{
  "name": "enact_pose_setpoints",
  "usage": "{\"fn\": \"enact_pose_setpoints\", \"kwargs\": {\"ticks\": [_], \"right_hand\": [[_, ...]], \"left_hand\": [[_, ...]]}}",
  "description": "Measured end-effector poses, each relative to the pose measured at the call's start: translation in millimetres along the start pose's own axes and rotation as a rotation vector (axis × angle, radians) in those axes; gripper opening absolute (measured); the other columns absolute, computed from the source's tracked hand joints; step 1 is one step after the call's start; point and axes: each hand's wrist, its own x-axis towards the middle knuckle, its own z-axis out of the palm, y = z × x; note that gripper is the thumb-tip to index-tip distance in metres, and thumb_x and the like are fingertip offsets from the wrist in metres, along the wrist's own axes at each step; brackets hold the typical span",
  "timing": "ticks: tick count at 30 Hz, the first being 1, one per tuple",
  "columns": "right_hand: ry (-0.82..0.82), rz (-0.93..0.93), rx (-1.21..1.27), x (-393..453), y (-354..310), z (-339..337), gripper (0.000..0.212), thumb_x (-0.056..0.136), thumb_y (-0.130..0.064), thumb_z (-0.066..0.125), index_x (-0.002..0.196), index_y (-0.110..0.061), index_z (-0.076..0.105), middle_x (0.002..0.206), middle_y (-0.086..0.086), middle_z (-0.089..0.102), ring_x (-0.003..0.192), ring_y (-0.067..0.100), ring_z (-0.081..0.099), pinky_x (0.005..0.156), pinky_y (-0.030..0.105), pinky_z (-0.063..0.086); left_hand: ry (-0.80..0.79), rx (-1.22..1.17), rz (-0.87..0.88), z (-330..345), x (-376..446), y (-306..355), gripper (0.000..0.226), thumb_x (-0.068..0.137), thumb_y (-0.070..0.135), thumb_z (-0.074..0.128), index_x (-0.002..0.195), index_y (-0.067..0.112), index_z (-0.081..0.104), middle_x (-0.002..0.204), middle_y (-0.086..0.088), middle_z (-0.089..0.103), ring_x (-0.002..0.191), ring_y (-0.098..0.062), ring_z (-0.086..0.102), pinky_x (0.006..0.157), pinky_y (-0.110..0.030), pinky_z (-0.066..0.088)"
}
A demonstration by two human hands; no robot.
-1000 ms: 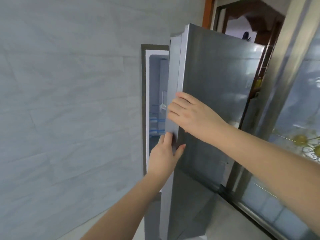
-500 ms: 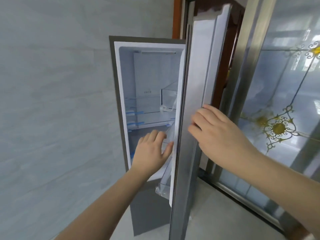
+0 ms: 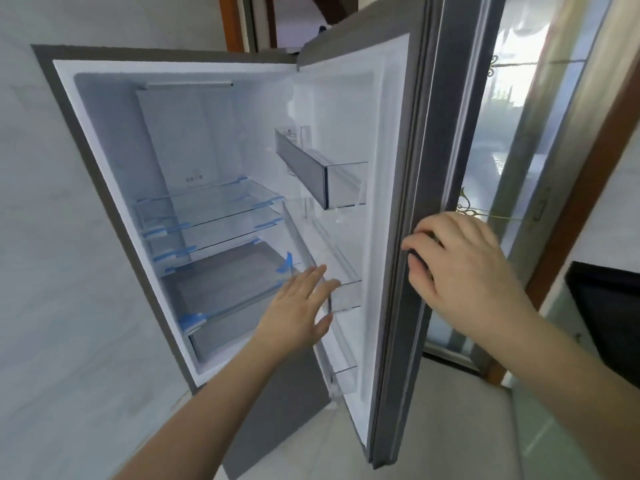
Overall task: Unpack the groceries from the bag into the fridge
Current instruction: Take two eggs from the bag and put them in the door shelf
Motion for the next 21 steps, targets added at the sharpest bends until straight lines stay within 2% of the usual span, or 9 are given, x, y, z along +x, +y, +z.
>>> {"fn": "enact_pose_setpoints", "kwargs": {"ticks": [2, 5, 7, 9, 11, 15, 18, 21], "right_hand": [[-0.004, 0.047, 0.042, -9.5, 3.4, -1.1, 0.026, 0.092, -0.018, 0.049, 0.106, -0.011, 0.07, 0.107, 0.007, 0.063, 0.106, 0.027, 0.055, 0.101, 0.043, 0.036], [-0.075, 0.104, 0.075, -23.3, 7.4, 6.3, 0.033, 0.092, -0.023, 0.045, 0.113, -0.013, 0.068, 0.114, 0.005, 0.065, 0.109, 0.025, 0.058, 0.099, 0.043, 0.042], [-0.119, 0.145, 0.115, -30.8, 12.7, 16.5, 0.038, 0.093, -0.027, 0.04, 0.117, -0.014, 0.066, 0.119, 0.005, 0.065, 0.112, 0.024, 0.058, 0.097, 0.044, 0.046], [-0.116, 0.17, 0.151, -35.9, 21.5, 27.4, 0.04, 0.094, -0.028, 0.037, 0.118, -0.014, 0.066, 0.12, 0.005, 0.065, 0.112, 0.023, 0.059, 0.096, 0.044, 0.048], [-0.084, 0.197, 0.168, -37.2, 33.0, 38.1, 0.033, 0.093, -0.023, 0.046, 0.118, -0.013, 0.066, 0.118, 0.005, 0.067, 0.109, 0.023, 0.061, 0.096, 0.043, 0.048], [-0.084, 0.238, 0.159, -31.8, 55.1, 67.1, 0.033, 0.09, -0.019, 0.059, 0.123, -0.014, 0.063, 0.12, 0.003, 0.066, 0.109, 0.021, 0.061, 0.097, 0.04, 0.046], [-0.1, 0.267, 0.181, -24.9, 65.6, 95.2, 0.038, 0.088, -0.02, 0.062, 0.126, -0.015, 0.059, 0.121, 0.001, 0.066, 0.108, 0.019, 0.062, 0.097, 0.037, 0.046], [-0.193, 0.282, 0.175, -19.4, 74.3, 123.2, 0.047, 0.091, -0.026, 0.058, 0.136, -0.014, 0.051, 0.131, 0.004, 0.06, 0.116, 0.023, 0.058, 0.102, 0.039, 0.042]], "left_hand": [[0.017, 0.021, 0.058, 7.5, 11.5, 13.3, 0.062, 0.082, 0.032, 0.069, 0.138, 0.02, 0.044, 0.148, -0.013, 0.044, 0.136, -0.031, 0.042, 0.111, -0.048, 0.03], [0.011, 0.03, 0.085, 22.2, 29.3, 30.8, 0.071, 0.083, 0.031, 0.067, 0.145, 0.023, 0.035, 0.149, -0.01, 0.043, 0.138, -0.028, 0.039, 0.112, -0.047, 0.027], [0.001, 0.031, 0.085, 31.7, 43.0, 42.4, 0.076, 0.082, 0.025, 0.068, 0.148, 0.025, 0.029, 0.15, -0.007, 0.043, 0.139, -0.025, 0.038, 0.109, -0.049, 0.032], [0.01, 0.02, 0.113, 39.7, 56.9, 52.5, 0.075, 0.081, 0.023, 0.068, 0.148, 0.022, 0.034, 0.147, -0.007, 0.047, 0.137, -0.025, 0.042, 0.106, -0.049, 0.038], [0.029, 0.006, 0.16, 46.7, 70.3, 57.7, 0.071, 0.082, 0.026, 0.068, 0.147, 0.017, 0.038, 0.147, -0.006, 0.048, 0.136, -0.024, 0.044, 0.105, -0.048, 0.041], [0.022, 0.035, 0.217, 61.8, 95.7, 54.7, 0.073, 0.086, 0.03, 0.063, 0.15, 0.017, 0.03, 0.153, -0.005, 0.039, 0.142, -0.025, 0.034, 0.111, -0.047, 0.031], [0.005, 0.111, 0.16, 75.5, 116.1, 45.7, 0.079, 0.086, 0.031, 0.065, 0.152, 0.019, 0.024, 0.156, -0.009, 0.032, 0.144, -0.03, 0.029, 0.113, -0.049, 0.025], [0.002, 0.126, 0.031, 85.5, 138.3, 34.7, 0.081, 0.087, 0.032, 0.064, 0.152, 0.02, 0.017, 0.157, -0.011, 0.03, 0.144, -0.033, 0.027, 0.113, -0.051, 0.026]]}}
